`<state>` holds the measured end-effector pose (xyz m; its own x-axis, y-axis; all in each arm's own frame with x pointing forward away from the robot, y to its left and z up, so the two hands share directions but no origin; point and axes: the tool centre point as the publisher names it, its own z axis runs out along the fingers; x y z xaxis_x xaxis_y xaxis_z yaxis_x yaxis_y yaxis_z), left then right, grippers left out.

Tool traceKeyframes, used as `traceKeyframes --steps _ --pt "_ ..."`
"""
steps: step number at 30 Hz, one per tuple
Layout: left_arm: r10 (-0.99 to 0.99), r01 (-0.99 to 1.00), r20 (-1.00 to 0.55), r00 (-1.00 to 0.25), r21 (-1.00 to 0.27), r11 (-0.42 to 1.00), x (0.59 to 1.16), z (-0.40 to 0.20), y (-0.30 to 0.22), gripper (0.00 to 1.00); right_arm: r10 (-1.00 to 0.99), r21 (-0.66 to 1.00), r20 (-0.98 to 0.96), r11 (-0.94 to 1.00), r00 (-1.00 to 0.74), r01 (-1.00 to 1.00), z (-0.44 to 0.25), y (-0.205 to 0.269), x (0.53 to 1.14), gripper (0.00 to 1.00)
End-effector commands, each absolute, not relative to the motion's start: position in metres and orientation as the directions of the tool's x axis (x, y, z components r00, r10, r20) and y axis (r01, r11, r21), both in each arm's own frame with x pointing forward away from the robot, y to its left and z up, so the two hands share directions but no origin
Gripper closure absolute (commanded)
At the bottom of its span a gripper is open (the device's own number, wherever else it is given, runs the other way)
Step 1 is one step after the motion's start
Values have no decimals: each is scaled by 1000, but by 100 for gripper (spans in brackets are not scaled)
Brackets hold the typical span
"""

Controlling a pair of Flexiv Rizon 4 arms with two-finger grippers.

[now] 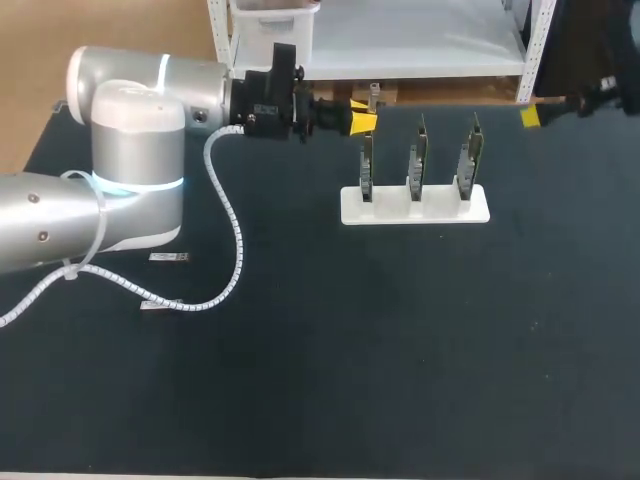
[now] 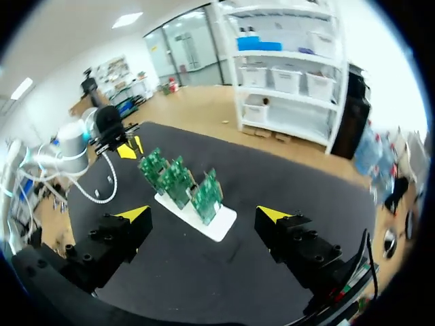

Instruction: Pick up the optical module with the left hand, and insert it into the network port with the right hand.

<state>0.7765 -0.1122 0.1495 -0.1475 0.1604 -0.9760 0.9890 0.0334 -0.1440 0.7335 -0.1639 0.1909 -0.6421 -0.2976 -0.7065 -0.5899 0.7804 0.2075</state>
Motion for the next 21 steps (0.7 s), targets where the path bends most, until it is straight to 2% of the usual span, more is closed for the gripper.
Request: traceKeyframes --steps 1,14,21 --pt "163 989 -975 -148 -145 34 777 150 -113 100 -444 322 -724 460 -528 -828 196 -145 770 0" --pt "163 989 -975 -148 -145 34 777 150 -113 100 -584 237 -779 66 -231 -969 207 -79 786 0" --pt "163 989 -975 -148 -145 34 777 150 -113 100 -560 236 -815 -88 -148 -968 203 -52 780 0"
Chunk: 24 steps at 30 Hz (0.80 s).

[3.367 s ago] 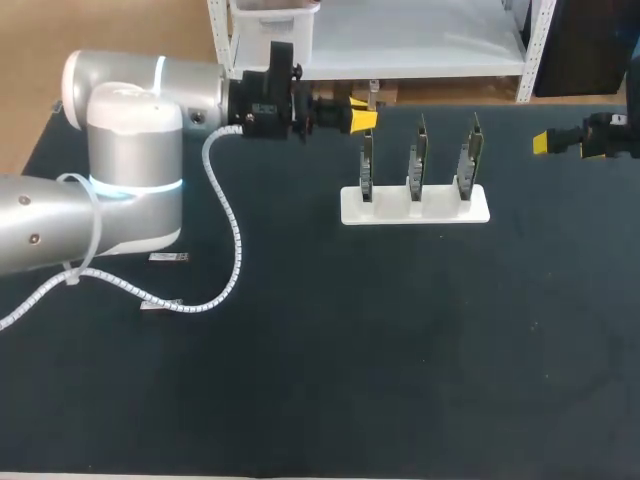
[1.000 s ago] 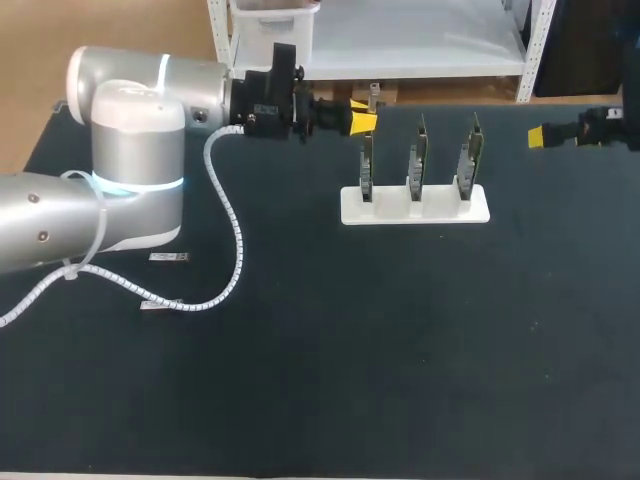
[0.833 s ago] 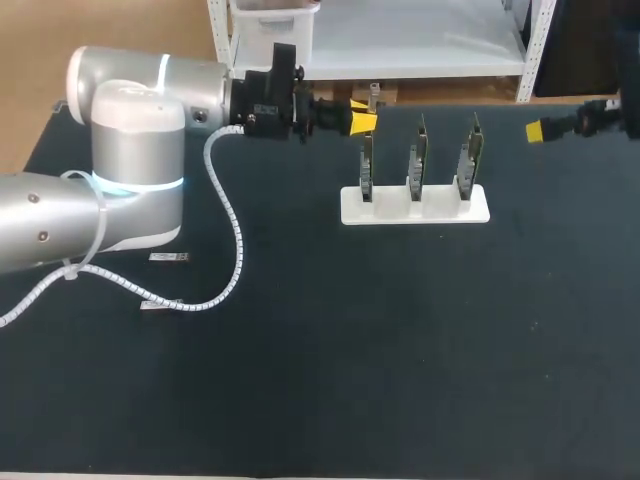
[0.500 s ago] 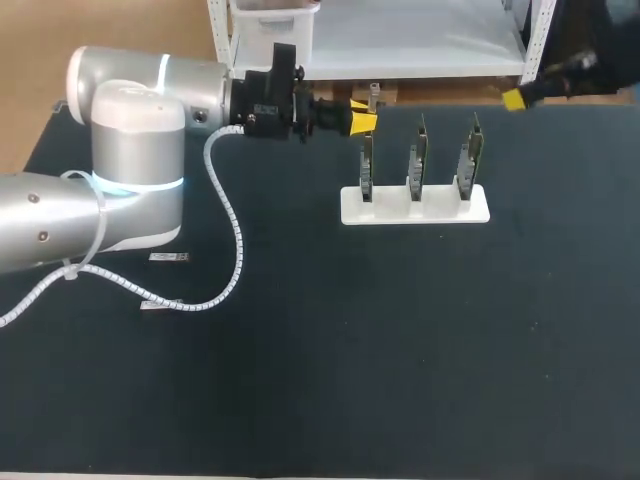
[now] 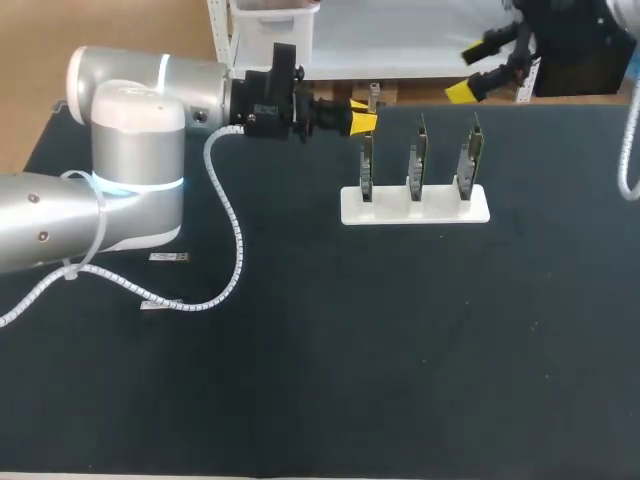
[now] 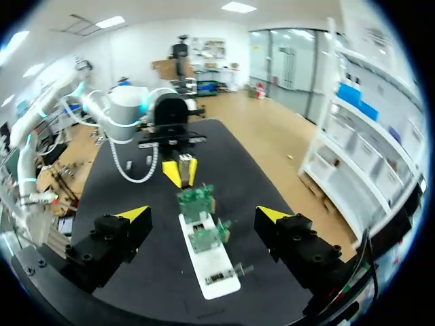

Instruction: Pick up the optical module with the left hand, and insert it into the network port with the right hand.

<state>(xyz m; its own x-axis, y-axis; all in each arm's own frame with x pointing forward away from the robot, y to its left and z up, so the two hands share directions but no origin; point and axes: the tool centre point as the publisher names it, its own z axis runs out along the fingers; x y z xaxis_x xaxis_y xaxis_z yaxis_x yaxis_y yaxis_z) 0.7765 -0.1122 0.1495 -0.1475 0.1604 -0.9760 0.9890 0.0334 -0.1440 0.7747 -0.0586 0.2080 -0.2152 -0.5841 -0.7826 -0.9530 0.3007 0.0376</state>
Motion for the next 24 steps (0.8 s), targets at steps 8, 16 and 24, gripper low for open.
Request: traceKeyframes --steps 8,16,24 --pt "163 989 -975 -148 -145 34 777 150 -113 100 -557 215 -825 -144 -100 -966 198 -32 775 0" --pt "163 989 -975 -148 -145 34 777 150 -113 100 -534 193 -839 -117 -102 -974 193 -15 778 0" --pt "163 989 -975 -148 -145 34 777 150 -113 100 -479 136 -870 -10 -115 -991 193 -6 783 0"
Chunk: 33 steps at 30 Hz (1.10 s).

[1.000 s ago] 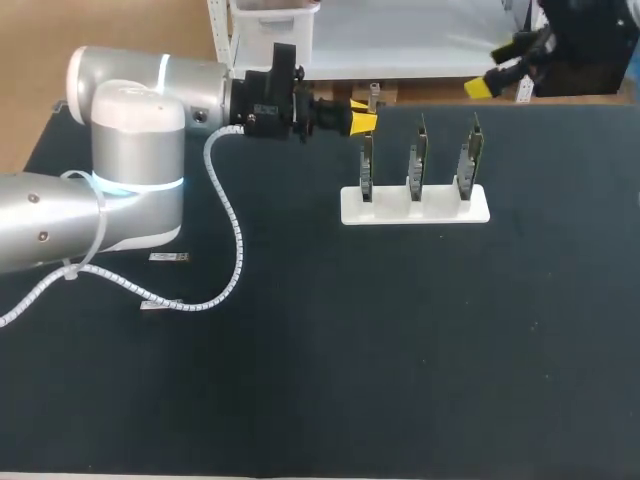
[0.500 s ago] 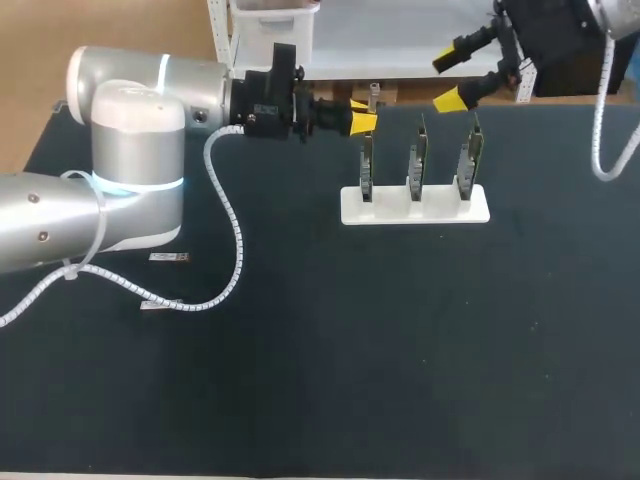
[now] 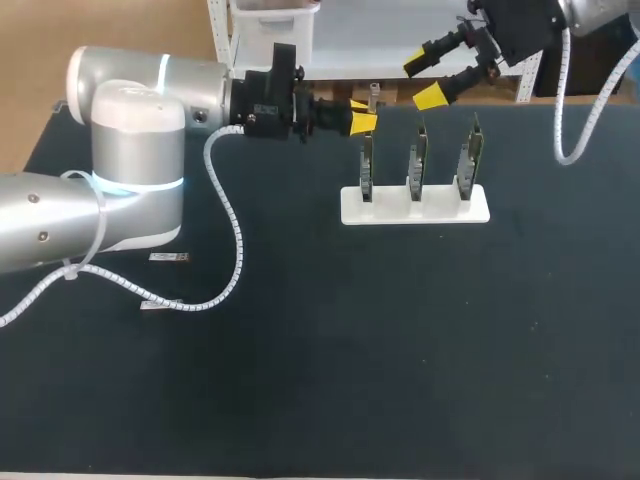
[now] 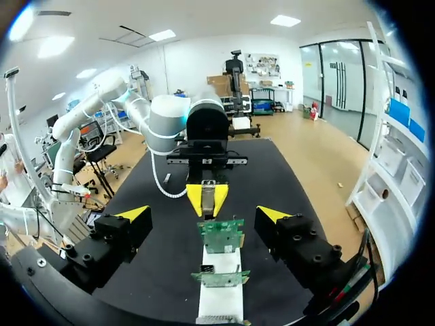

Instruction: Pick up the optical module with the left hand, and insert it into the network port with the right hand.

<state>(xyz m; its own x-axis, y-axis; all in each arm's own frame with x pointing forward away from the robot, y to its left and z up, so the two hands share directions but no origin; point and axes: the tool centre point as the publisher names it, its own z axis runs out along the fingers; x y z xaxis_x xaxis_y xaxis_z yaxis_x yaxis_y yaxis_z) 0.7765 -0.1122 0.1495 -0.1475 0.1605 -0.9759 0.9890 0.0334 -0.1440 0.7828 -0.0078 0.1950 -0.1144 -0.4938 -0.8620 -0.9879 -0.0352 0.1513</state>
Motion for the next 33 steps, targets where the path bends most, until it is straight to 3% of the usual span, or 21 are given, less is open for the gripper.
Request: traceKeyframes --steps 1,33 --pt "163 989 -975 -148 -145 34 777 150 -113 100 -476 127 -872 9 -116 -992 193 -5 784 0" --pt "163 989 -975 -148 -145 34 777 150 -113 100 -487 122 -868 -25 -94 -992 191 31 777 0"
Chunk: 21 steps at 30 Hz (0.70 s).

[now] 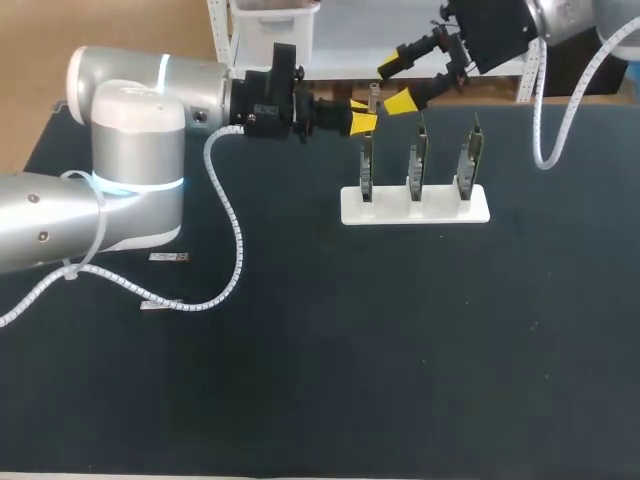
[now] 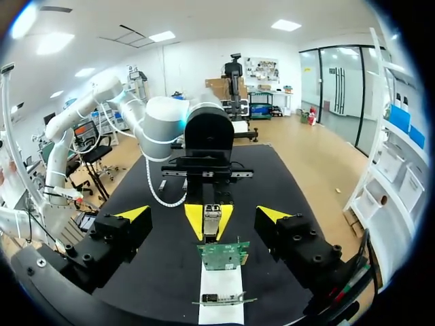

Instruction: Pick up the optical module with the left hand, and insert it into the network port with the right hand.

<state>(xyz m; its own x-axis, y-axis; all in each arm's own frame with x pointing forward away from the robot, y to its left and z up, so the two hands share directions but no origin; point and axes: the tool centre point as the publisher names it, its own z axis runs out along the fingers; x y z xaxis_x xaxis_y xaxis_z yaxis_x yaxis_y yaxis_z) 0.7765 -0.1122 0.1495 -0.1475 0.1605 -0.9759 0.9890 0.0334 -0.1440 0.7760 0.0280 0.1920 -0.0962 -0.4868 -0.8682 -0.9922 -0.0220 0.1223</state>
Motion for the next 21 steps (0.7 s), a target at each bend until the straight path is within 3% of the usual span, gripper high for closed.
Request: traceKeyframes --steps 1,21 --pt "163 989 -975 -148 -145 34 777 150 -113 100 -489 122 -867 -26 -94 -992 191 31 777 0" --pt "163 989 -975 -148 -145 34 777 150 -113 100 -499 123 -861 -11 -101 -992 185 41 779 0"
